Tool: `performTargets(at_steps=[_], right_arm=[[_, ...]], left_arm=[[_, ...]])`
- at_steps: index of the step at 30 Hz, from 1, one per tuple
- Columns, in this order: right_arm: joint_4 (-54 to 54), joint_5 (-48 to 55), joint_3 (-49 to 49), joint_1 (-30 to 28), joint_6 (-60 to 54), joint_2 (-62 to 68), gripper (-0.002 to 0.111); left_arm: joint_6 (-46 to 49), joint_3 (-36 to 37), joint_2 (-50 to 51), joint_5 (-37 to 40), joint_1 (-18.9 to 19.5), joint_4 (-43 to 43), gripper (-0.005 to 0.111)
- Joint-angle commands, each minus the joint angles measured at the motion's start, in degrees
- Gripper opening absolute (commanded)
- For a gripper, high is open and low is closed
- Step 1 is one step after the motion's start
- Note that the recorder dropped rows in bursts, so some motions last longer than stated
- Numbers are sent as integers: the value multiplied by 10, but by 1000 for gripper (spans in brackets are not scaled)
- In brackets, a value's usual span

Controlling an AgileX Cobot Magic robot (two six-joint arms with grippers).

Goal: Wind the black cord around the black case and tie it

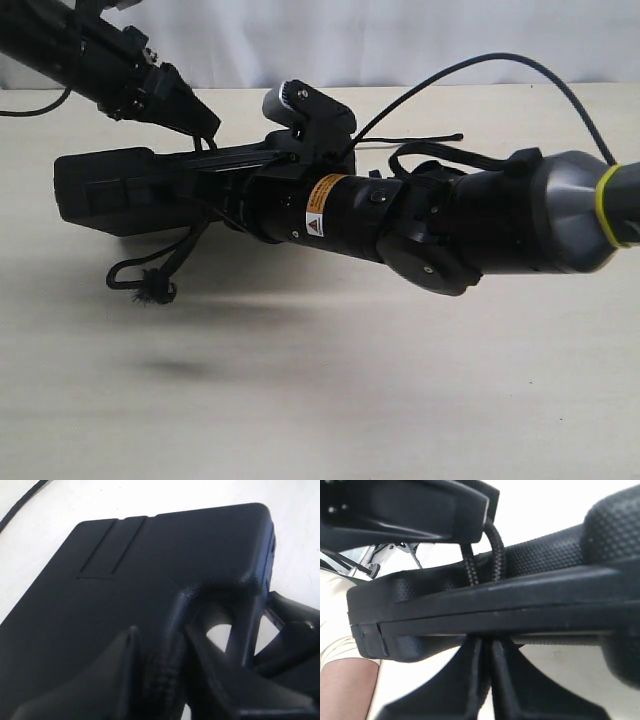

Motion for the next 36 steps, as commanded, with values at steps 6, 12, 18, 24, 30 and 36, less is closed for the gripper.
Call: performTargets(at_steps=[6,12,18,24,30,36], right_arm=[[-1,-5,-1,-1,11,0,16],[-1,106,-1,-1,36,-4,48],[-1,269,-1,-1,-87,-54,65],[54,413,-1,0,-253,-143,68],[105,437,-1,0,-393,-226,68],[63,329,-1,-1,-395,-212,68]], left_arm=[[3,-5,0,3,11,-2,0],[3,-5,-2,2,17,-1,0],[3,-34,-2,26,17,-7,0],[5,-52,-2,41,17,-32,0],[109,-52,-2,56,17,-49,0],[137,-52,-2,56,1,-53,0]])
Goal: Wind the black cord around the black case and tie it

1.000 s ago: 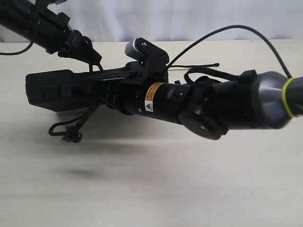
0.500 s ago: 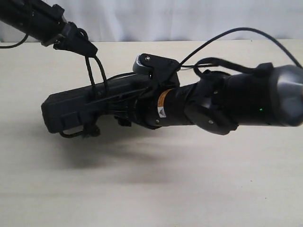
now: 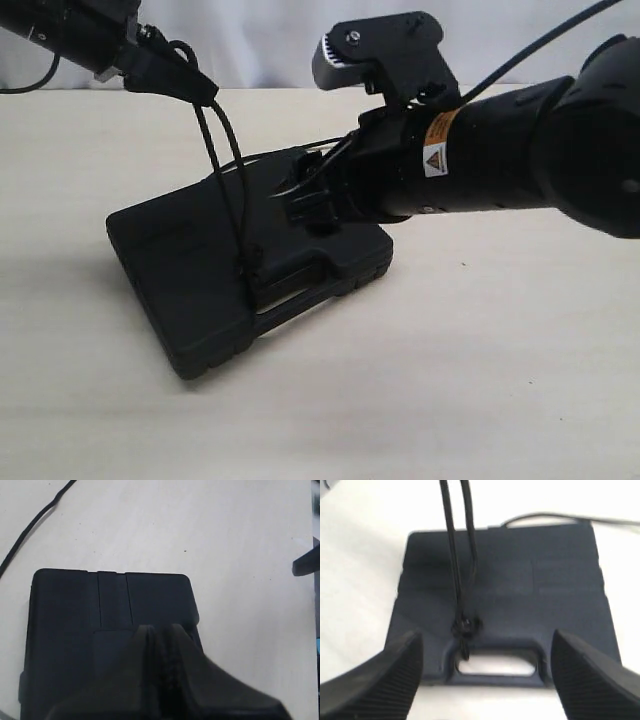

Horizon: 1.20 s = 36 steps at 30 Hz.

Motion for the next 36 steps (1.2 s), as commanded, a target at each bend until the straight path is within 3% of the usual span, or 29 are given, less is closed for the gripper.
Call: performTargets(at_steps=[1,9,16,36], right_arm=[[-41,-102,-1,-1,-13,26,68],[-103,-301,-5,-18,-14,126,68],[-90,-294,-38,-75,-14,179,68],[-140,-322,-41,-80,-14,194,68]], left_arm=[[19,-4,-2,0,-18,-7,0],[57,-4,-2,0,-49,21,0],[60,-4,-2,0,-49,66,0],[60,-4,-2,0,-49,67,0]])
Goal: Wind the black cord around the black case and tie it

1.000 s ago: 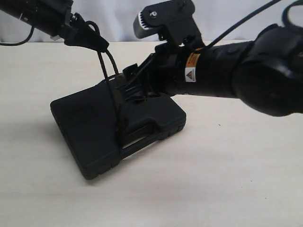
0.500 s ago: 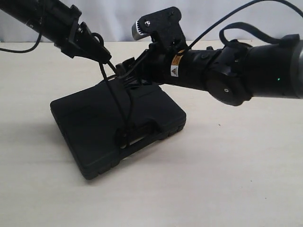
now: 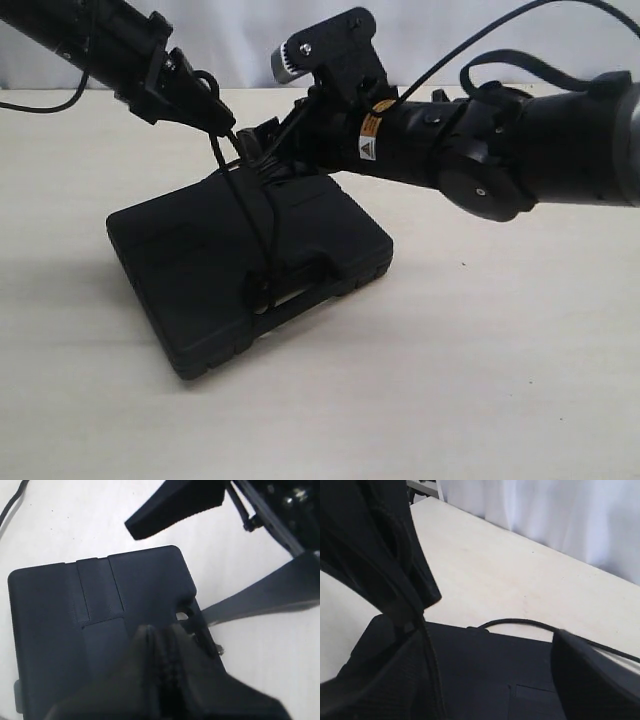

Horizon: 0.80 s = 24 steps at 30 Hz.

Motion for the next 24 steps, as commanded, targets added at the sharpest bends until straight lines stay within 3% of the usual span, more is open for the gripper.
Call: performTargets(at_steps=[1,9,10,13,24], right_arm=[[-6,-21,-3,-3,-3,29,68],[-1,-121,-3,-3,-3,89,64],[1,-131,-3,-3,-3,91,53],[32,-121,-3,-6,-3,89,4],[93,-88,-3,-6,-3,83,4]], left_arm=[[2,-4,-2,1,-3,2,0],[2,-4,-2,1,-3,2,0],[2,-4,-2,1,-3,2,0],[-3,-3,-2,1,-3,7,0],[-62,-3,-2,1,-3,7,0]])
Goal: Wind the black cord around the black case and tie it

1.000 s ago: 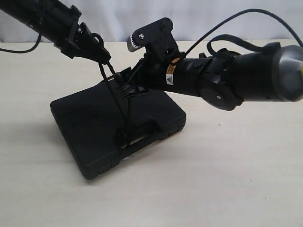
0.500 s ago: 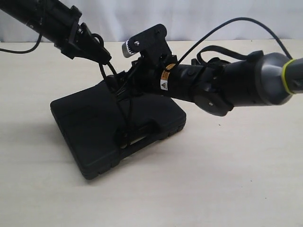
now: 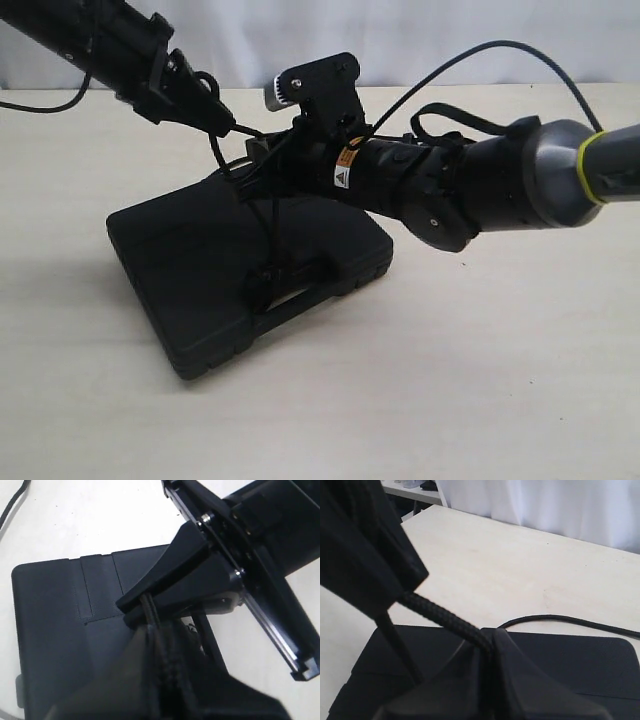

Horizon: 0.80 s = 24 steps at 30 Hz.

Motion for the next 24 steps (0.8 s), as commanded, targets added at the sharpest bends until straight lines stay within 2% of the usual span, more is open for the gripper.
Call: performTargets(at_steps=[1,9,11,16,18,24], right_arm=[[22,26,-1,-5,-2,-8,4],[22,42,-1,-5,-2,-11,4],[22,42,-1,-5,-2,-12,4],[87,52,-1,-5,-2,-22,4],[96,53,-1,-5,-2,-24,4],[96,55,-1,-5,-2,-24,4]], left_arm=[[-47,-3,-2,8,-2,-1,0],[-46,-3,0,8,-2,2,2],[-55,-3,0,8,-2,4,10],[-56,-3,0,8,-2,30,42],[-56,-3,0,8,-2,46,50],[-53,-3,0,7,-14,26,52]])
